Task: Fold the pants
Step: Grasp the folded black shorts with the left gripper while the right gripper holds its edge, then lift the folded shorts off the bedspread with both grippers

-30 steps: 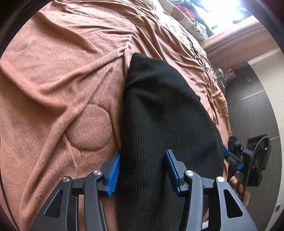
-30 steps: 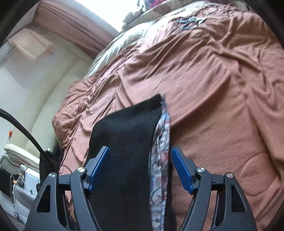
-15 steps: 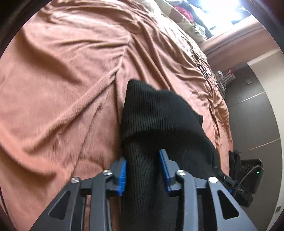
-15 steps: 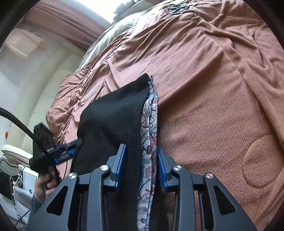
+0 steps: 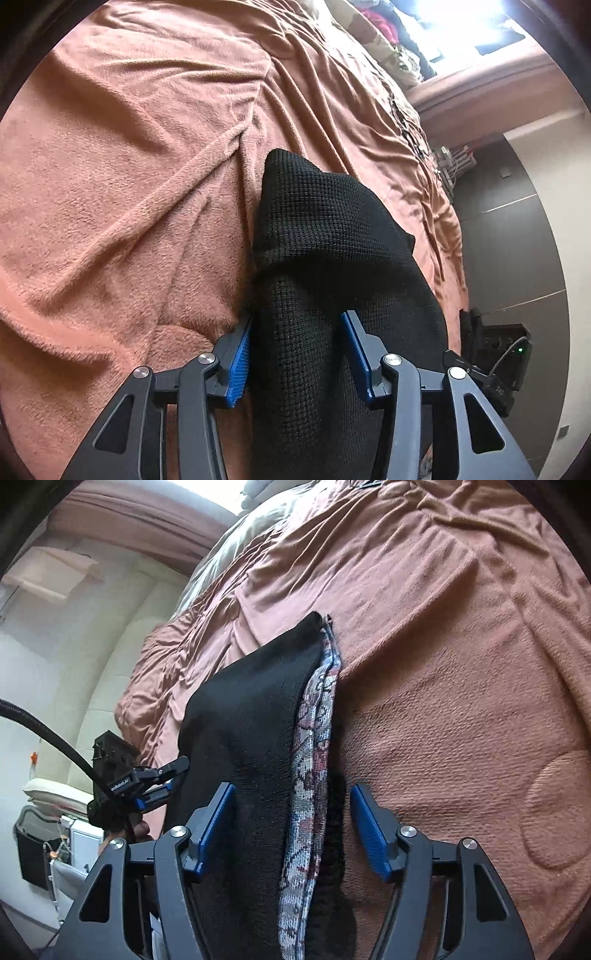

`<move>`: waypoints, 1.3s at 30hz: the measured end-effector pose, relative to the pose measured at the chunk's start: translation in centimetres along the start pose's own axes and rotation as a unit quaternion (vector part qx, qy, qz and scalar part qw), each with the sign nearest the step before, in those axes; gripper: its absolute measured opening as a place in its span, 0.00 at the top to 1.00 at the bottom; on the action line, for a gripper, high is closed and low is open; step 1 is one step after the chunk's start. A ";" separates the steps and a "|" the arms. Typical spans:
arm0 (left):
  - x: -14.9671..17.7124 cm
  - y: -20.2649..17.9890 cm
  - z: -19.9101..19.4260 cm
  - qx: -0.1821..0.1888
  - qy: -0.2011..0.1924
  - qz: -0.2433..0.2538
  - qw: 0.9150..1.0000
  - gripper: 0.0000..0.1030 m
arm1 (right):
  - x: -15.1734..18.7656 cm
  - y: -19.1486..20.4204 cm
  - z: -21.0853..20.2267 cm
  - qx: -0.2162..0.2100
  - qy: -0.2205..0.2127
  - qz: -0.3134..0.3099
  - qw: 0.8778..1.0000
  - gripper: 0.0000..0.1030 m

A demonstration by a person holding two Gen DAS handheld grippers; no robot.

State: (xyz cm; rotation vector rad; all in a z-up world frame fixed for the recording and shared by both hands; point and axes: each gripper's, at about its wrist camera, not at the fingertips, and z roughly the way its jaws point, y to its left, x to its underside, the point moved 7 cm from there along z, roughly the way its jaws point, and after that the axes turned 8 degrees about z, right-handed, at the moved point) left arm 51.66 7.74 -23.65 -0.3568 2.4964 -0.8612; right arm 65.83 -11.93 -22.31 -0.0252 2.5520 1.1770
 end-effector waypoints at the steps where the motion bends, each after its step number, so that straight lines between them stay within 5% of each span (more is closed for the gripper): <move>1: -0.1 -0.2 0.2 0.004 0.001 0.002 1.000 0.53 | -0.1 -0.1 0.4 -0.004 0.004 0.003 1.000 0.39; 4: -0.6 -0.5 0.8 0.006 0.001 0.010 1.000 0.57 | -0.6 -0.2 0.9 -0.018 0.011 0.008 1.000 0.39; 8: -1.0 -1.0 1.1 0.004 -0.001 0.016 1.000 0.79 | -1.1 -0.2 1.9 -0.034 0.017 0.001 0.999 0.40; 11: -1.3 -1.8 0.0 -0.001 -0.014 0.034 0.999 0.84 | -0.9 -0.1 1.9 -0.022 0.013 -0.020 0.999 0.58; 17: -1.6 -3.4 -2.1 -0.004 -0.032 0.055 0.998 0.86 | 0.1 2.4 -0.1 -0.022 -0.023 -0.073 0.997 0.77; 28: -2.0 -7.7 -7.2 0.022 -0.074 0.089 0.993 0.88 | 2.4 5.7 -2.1 -0.044 -0.075 -0.109 0.990 0.80; 39: -3.3 -16.9 -12.0 0.069 -0.102 0.164 0.979 0.88 | 5.1 8.3 -10.9 -0.048 -0.159 -0.139 0.976 0.81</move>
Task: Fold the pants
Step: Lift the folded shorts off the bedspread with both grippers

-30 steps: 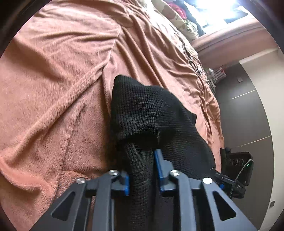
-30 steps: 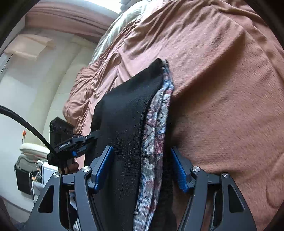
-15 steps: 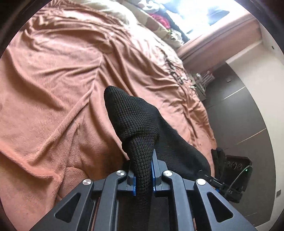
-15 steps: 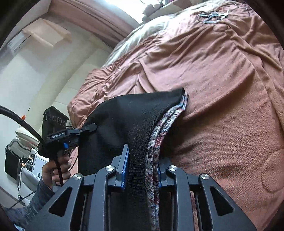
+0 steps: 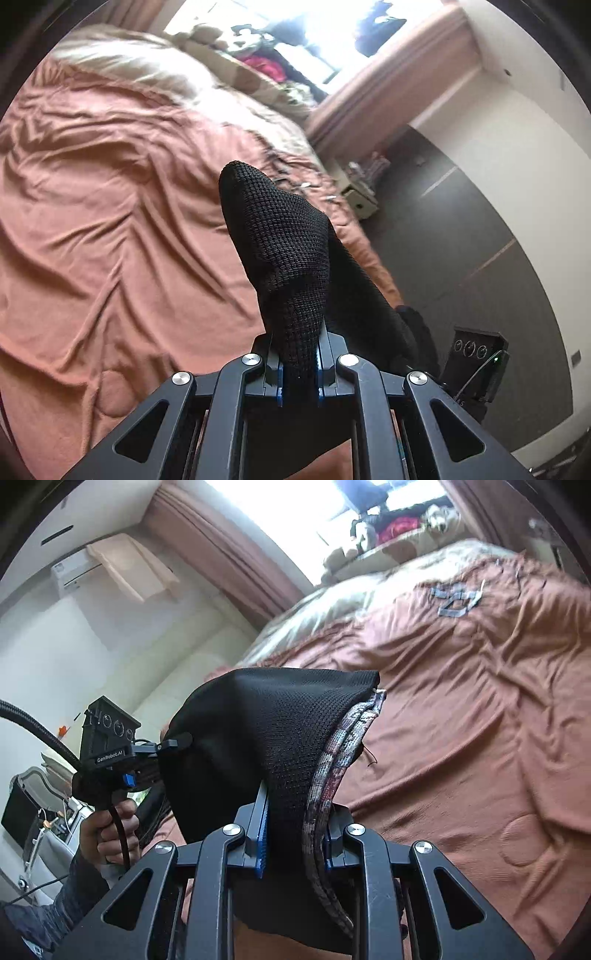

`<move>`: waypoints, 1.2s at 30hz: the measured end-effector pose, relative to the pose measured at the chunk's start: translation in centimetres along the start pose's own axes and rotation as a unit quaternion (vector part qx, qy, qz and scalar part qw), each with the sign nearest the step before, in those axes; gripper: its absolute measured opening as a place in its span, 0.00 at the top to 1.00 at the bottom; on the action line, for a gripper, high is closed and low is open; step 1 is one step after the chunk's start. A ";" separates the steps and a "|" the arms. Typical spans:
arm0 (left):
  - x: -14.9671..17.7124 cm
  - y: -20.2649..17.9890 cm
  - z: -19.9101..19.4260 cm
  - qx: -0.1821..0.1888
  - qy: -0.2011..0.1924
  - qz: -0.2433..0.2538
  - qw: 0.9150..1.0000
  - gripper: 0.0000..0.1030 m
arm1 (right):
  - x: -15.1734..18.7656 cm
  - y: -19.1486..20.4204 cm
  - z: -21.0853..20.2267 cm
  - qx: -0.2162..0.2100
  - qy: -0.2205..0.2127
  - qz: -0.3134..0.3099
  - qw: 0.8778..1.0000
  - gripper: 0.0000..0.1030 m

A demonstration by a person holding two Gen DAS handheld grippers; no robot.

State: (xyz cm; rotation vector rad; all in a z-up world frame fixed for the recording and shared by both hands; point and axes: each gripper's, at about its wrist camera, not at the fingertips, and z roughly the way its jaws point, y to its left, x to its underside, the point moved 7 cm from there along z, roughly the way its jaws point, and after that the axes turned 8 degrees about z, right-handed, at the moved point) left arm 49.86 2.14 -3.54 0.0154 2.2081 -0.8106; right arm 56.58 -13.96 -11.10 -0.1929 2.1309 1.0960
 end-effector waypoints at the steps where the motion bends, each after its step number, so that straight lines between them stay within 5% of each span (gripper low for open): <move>1: -0.3 -0.9 0.0 0.006 -0.001 0.006 1.000 0.88 | -0.2 0.2 -0.8 0.003 -0.007 -0.004 1.000 0.81; 18: -0.7 -18.9 2.0 0.108 0.019 0.110 0.988 0.88 | 1.0 1.1 -20.0 0.091 -0.111 -0.044 0.989 0.81; 29: 2.0 -31.6 4.5 0.150 0.044 0.178 0.972 0.88 | 3.2 -0.1 -31.3 0.138 -0.158 -0.052 0.976 0.82; 36: 3.9 -37.7 8.8 0.183 0.068 0.207 0.959 0.88 | 4.2 -1.5 -34.9 0.173 -0.180 -0.054 0.967 0.82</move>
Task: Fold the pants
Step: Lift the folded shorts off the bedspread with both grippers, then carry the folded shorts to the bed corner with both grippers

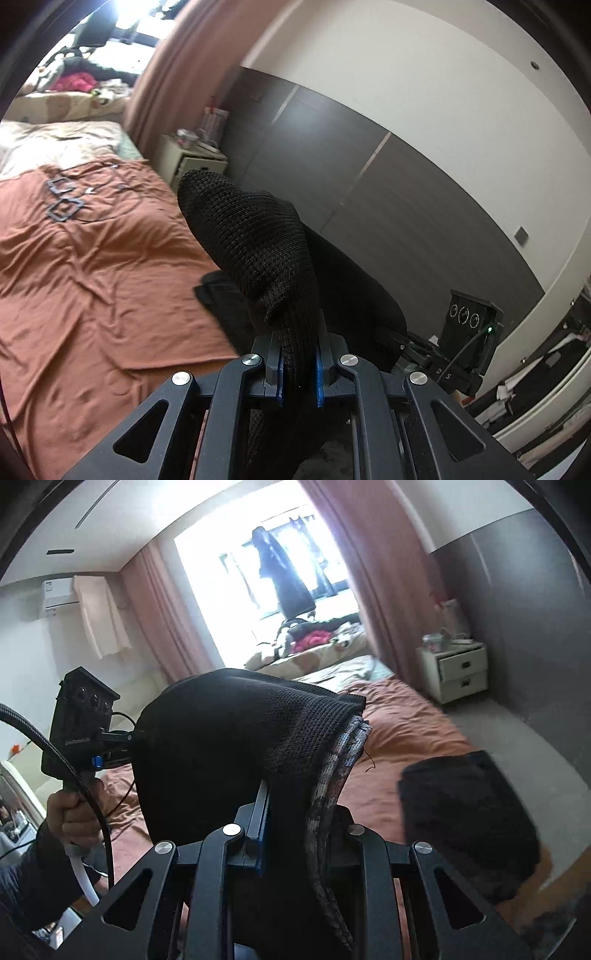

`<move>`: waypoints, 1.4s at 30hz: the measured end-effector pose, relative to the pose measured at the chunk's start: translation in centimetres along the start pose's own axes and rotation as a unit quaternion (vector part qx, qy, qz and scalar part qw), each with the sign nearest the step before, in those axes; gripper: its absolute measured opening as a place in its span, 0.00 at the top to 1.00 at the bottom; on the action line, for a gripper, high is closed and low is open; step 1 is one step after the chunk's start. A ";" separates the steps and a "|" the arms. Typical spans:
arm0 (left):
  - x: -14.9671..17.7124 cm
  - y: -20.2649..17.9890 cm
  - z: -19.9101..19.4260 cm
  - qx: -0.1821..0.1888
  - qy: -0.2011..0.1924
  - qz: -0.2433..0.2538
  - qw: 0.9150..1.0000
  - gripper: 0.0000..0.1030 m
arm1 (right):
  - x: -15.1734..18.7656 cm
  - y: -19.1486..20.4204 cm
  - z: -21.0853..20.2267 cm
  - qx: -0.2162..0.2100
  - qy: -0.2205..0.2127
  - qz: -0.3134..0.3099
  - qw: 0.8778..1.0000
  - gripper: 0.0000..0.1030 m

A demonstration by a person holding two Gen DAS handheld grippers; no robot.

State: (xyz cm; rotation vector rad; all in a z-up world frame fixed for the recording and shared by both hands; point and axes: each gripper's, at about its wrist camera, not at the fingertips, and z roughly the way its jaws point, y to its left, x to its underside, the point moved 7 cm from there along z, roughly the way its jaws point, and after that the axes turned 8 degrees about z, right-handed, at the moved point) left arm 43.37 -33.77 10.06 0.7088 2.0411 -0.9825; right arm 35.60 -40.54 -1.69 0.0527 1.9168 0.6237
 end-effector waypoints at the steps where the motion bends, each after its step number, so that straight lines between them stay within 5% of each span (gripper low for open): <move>1: 0.1 -0.3 0.7 0.004 0.002 0.003 1.000 0.88 | 0.1 -0.1 -0.3 0.005 -0.002 -0.002 1.000 0.82; 25: 0.2 -4.5 19.4 0.110 0.057 0.014 0.992 0.88 | 0.1 -2.7 -5.8 0.111 -0.018 -0.040 0.993 0.82; 37: 1.2 -0.8 24.2 0.130 0.070 -0.013 0.989 0.88 | -0.8 0.2 -1.2 0.150 0.039 -0.072 0.985 0.82; 42: 1.2 2.2 25.5 0.124 0.037 -0.023 0.991 0.88 | -1.9 1.0 2.0 0.162 0.042 -0.076 0.983 0.81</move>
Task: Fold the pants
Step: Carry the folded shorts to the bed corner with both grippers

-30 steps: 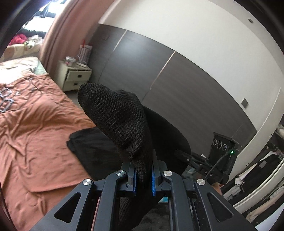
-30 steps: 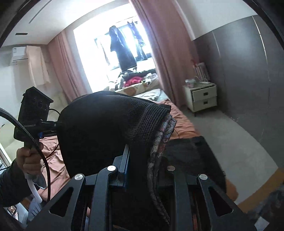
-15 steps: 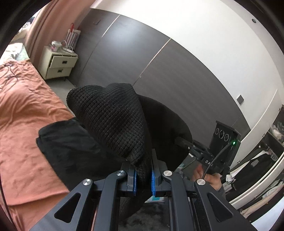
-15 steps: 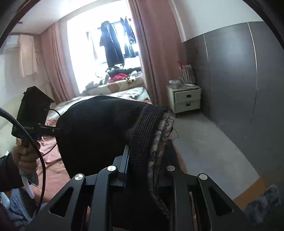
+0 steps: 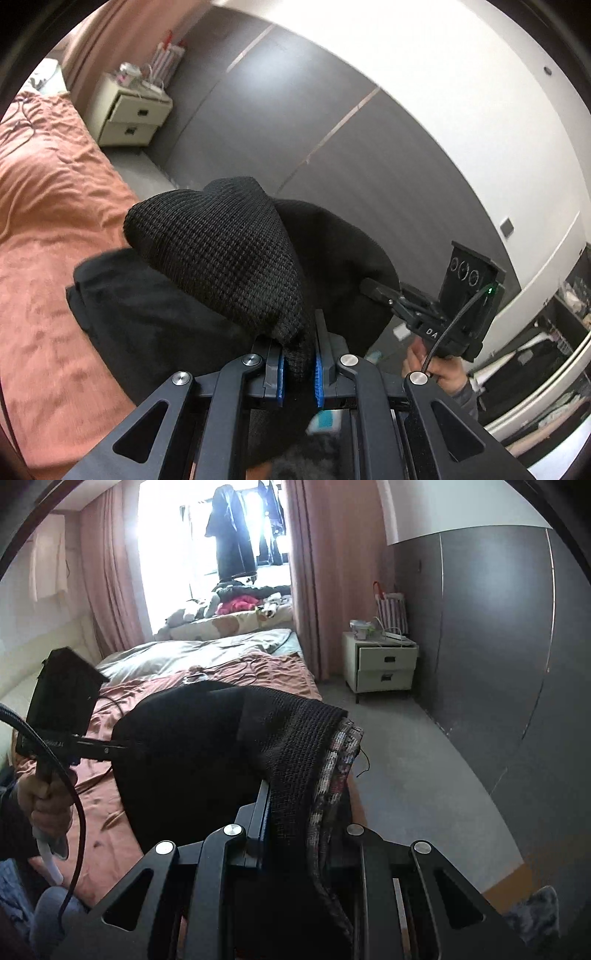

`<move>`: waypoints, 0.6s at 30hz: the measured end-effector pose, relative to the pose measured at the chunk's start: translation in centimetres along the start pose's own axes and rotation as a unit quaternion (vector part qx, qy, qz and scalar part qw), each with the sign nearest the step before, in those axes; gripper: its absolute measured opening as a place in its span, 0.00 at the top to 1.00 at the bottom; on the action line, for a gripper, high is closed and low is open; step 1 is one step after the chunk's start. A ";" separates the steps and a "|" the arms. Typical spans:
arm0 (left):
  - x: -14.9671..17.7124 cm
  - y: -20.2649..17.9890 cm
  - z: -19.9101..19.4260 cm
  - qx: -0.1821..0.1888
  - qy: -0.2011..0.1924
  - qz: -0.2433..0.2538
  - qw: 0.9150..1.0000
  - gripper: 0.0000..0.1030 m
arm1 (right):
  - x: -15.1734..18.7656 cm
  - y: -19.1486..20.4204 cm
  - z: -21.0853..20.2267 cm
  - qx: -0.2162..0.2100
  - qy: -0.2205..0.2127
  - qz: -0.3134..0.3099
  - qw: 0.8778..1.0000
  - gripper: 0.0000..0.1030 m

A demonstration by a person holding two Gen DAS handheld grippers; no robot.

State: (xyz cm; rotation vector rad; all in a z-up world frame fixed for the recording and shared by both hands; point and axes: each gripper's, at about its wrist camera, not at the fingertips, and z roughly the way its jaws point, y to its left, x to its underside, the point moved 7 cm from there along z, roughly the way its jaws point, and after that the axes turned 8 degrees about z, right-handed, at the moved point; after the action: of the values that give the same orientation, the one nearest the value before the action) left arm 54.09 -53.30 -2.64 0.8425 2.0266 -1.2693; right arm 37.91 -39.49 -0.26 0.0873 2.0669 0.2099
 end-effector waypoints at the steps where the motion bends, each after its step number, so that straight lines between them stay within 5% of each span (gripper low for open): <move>1: 0.1 1.3 0.5 -0.020 -0.007 0.006 1.000 0.86 | -0.2 0.0 0.8 0.010 -0.003 0.005 1.000 0.75; 4: 1.8 6.2 2.9 -0.056 0.029 -0.046 0.997 0.59 | 1.4 -1.1 5.0 0.040 0.036 0.048 0.997 0.30; 8: 4.5 11.6 4.2 -0.080 0.061 -0.112 0.989 0.55 | 4.3 -1.1 8.7 0.079 0.085 0.087 0.989 0.29; 18: 2.4 15.1 4.4 -0.063 0.036 -0.152 0.986 0.45 | 4.7 4.1 3.9 0.055 0.051 0.093 0.993 0.30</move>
State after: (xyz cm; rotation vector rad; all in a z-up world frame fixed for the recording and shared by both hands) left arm 64.87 -51.68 -14.16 0.5417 2.3329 -1.2679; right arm 38.95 -34.28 -5.42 0.3430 2.1731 0.2187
